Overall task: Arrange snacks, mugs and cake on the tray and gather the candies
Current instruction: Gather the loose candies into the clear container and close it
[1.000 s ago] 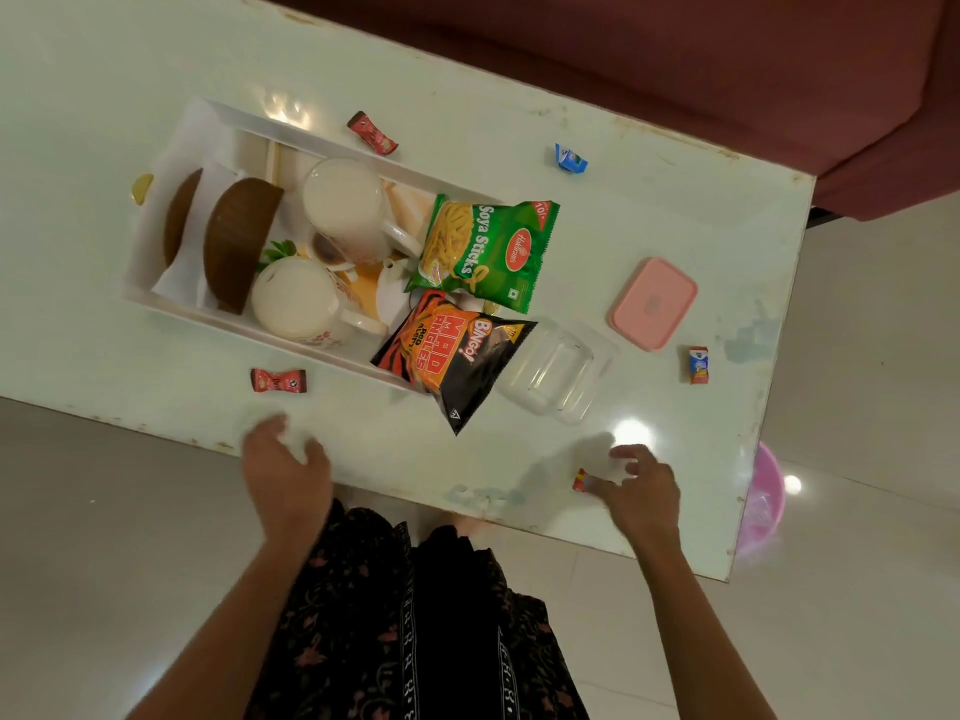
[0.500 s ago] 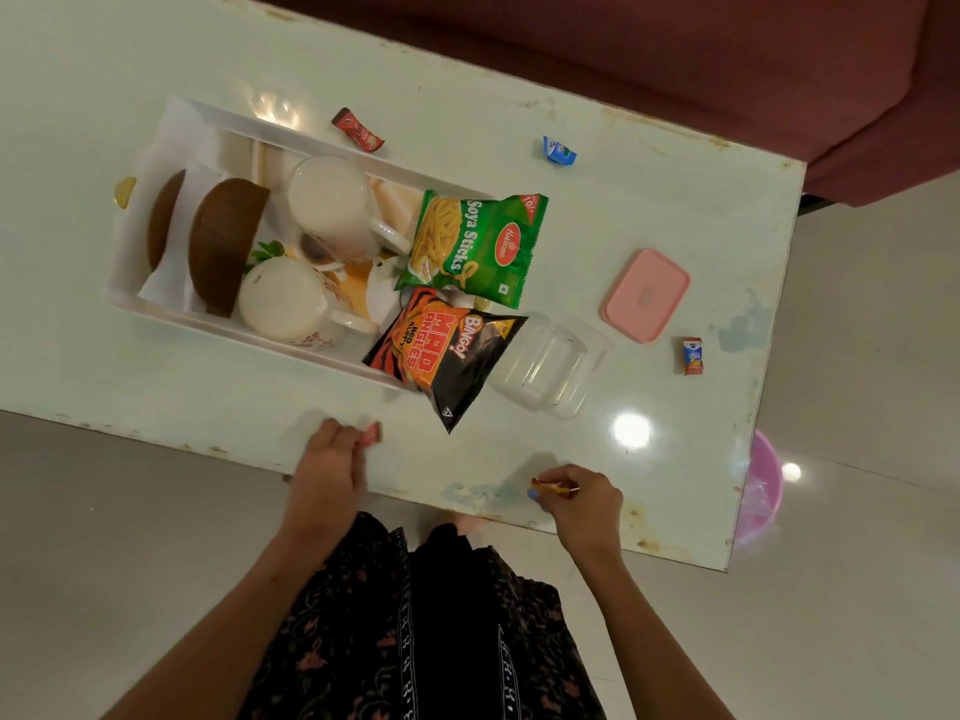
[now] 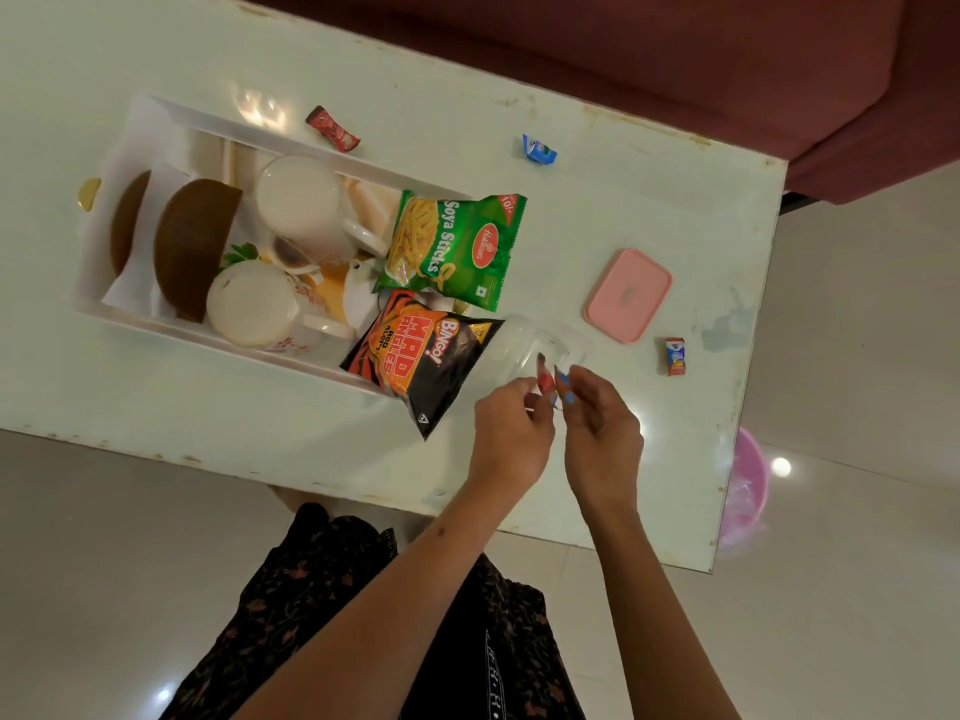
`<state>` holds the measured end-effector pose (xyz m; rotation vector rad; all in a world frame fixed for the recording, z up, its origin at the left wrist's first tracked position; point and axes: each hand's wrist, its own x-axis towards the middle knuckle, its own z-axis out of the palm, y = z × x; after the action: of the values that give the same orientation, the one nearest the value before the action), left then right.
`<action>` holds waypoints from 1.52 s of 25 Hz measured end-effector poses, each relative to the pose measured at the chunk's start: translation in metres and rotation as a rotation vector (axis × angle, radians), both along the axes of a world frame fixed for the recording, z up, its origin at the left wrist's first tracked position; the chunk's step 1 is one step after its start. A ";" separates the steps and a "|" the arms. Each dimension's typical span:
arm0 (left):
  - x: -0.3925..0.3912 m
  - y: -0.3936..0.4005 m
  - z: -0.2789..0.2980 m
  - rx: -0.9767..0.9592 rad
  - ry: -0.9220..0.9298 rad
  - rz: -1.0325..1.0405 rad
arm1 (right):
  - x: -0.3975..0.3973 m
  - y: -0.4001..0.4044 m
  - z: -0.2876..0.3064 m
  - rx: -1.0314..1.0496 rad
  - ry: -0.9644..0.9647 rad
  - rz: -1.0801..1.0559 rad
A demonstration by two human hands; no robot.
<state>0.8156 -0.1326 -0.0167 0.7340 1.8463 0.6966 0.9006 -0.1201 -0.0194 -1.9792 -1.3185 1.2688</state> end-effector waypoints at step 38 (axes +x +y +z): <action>0.002 -0.025 -0.038 -0.055 0.132 0.083 | 0.000 0.001 0.006 0.021 -0.135 0.029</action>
<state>0.8178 -0.1571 -0.0549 0.6848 2.0179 0.6615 0.9007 -0.1192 -0.0135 -2.0693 -1.4224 1.1473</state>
